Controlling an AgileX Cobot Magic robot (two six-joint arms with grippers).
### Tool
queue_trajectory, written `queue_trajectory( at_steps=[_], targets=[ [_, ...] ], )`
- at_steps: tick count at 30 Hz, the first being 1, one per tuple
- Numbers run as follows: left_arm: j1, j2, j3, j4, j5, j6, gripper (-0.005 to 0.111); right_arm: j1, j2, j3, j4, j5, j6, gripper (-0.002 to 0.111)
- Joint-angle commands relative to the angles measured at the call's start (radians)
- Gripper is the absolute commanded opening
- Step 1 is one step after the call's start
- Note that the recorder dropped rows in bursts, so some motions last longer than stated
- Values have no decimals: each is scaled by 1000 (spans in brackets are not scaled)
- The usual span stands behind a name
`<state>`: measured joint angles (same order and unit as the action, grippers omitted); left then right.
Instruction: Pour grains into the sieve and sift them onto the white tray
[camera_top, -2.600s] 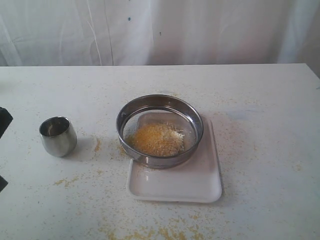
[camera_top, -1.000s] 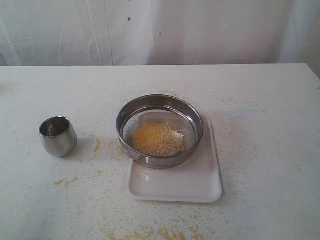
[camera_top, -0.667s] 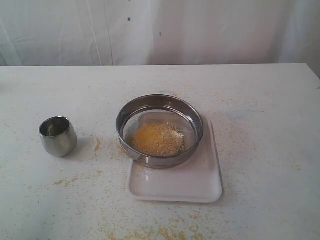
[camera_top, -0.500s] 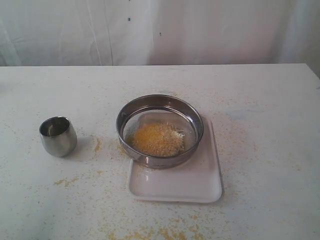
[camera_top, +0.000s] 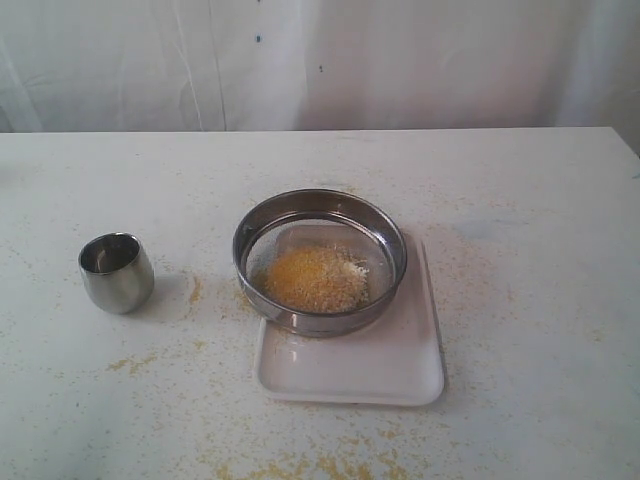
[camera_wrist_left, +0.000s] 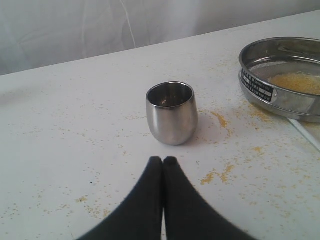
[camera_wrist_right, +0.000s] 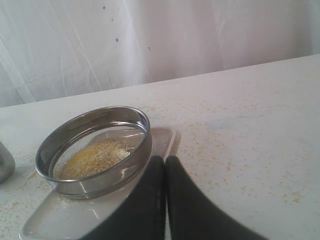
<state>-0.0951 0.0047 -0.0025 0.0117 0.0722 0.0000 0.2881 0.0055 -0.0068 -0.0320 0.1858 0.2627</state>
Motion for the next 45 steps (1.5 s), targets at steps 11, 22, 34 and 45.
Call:
queue_trajectory(
  at_steps=[11, 22, 34, 45],
  targets=[
    [3, -5, 3, -12, 8, 0, 0, -8, -5, 7, 77, -224, 23, 0],
    [3, -5, 3, -12, 8, 0, 0, -8, -5, -59, 172, -277, 252, 0],
    [3, -5, 3, -12, 8, 0, 0, 46, 675, -714, 305, 558, -338, 2],
    [3, -5, 3, -12, 8, 0, 0, 46, 1478, -1266, 323, 706, -557, 71]
  ],
)
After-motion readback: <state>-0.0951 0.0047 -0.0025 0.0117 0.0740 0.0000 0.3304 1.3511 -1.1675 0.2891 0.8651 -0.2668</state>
